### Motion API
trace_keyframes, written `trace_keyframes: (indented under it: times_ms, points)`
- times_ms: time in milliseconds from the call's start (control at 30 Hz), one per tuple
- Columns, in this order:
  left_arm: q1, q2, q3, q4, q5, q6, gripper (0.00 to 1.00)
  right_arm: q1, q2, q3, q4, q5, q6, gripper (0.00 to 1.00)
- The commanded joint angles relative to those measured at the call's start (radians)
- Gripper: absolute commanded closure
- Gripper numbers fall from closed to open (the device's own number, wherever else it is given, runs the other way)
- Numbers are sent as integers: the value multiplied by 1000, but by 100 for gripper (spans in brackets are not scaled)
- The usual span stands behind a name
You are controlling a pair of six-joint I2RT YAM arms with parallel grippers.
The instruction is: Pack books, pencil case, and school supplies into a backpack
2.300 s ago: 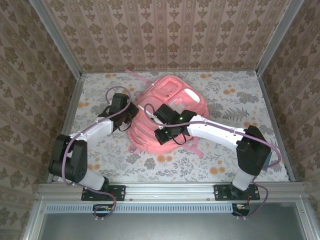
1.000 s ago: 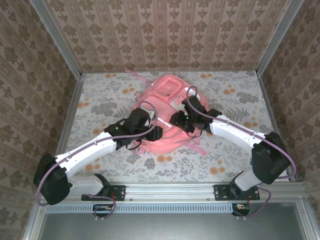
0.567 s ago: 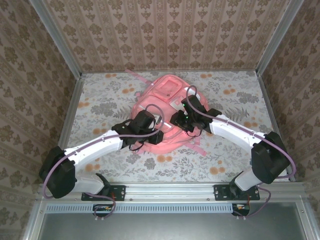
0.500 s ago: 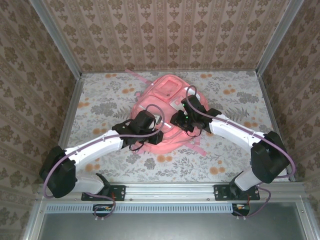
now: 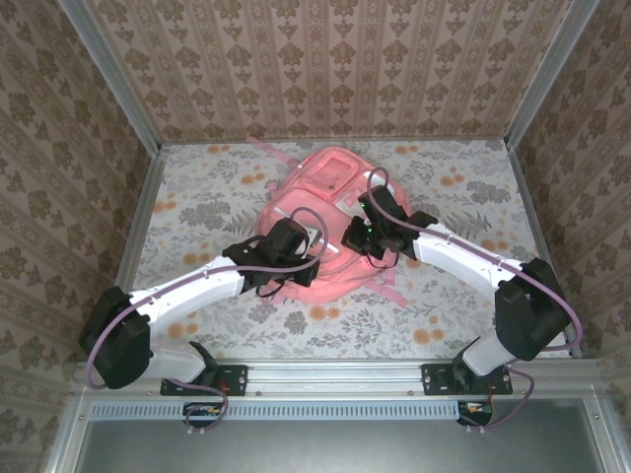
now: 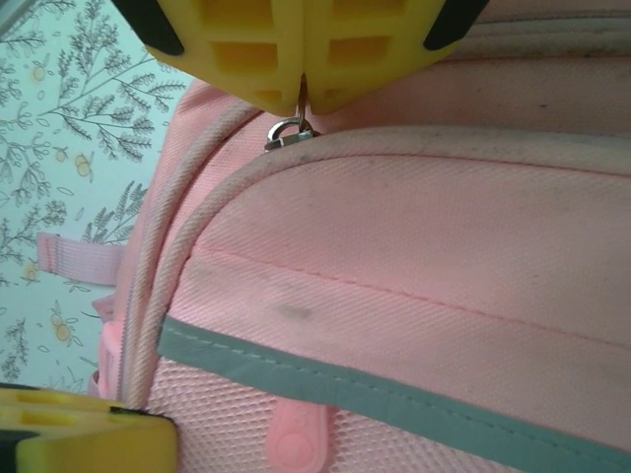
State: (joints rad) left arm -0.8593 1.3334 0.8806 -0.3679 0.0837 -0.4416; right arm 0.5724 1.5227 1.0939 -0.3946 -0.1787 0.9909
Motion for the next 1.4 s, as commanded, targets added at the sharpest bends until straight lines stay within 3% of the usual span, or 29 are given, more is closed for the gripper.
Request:
trace_keyframes:
  times_ms: [0,167,233,300,367,433,667,900,967,1167,1367]
  points:
    - [10,-32,15,-60,-113,36,100,-56,-2,32,-53,132,-96,100]
    - [29,-13,1,40,-6,14,100,-104,-26,23,-18,155,-187,96]
    - [21,19,18,71,20,21,100,-107,-40,32,-22,119,-191,79]
    - [7,40,33,113,44,26,100,-106,-61,24,-26,75,-162,46]
    - [-2,56,43,151,67,33,100,-106,-92,3,-44,58,-124,36]
    - [-16,68,56,176,96,45,100,-106,-125,-30,-52,39,-80,35]
    - [-77,121,109,241,152,63,100,-99,-223,-182,23,-83,152,42]
    - [-92,164,139,282,171,41,100,-98,-230,-206,43,-76,186,44]
    - [-92,165,138,278,159,44,100,-98,-215,-203,46,-83,199,50]
    - [-89,131,135,173,65,73,100,-109,-189,-190,54,-25,161,84]
    - [-29,42,46,74,-35,73,100,-151,-154,-131,8,44,43,89]
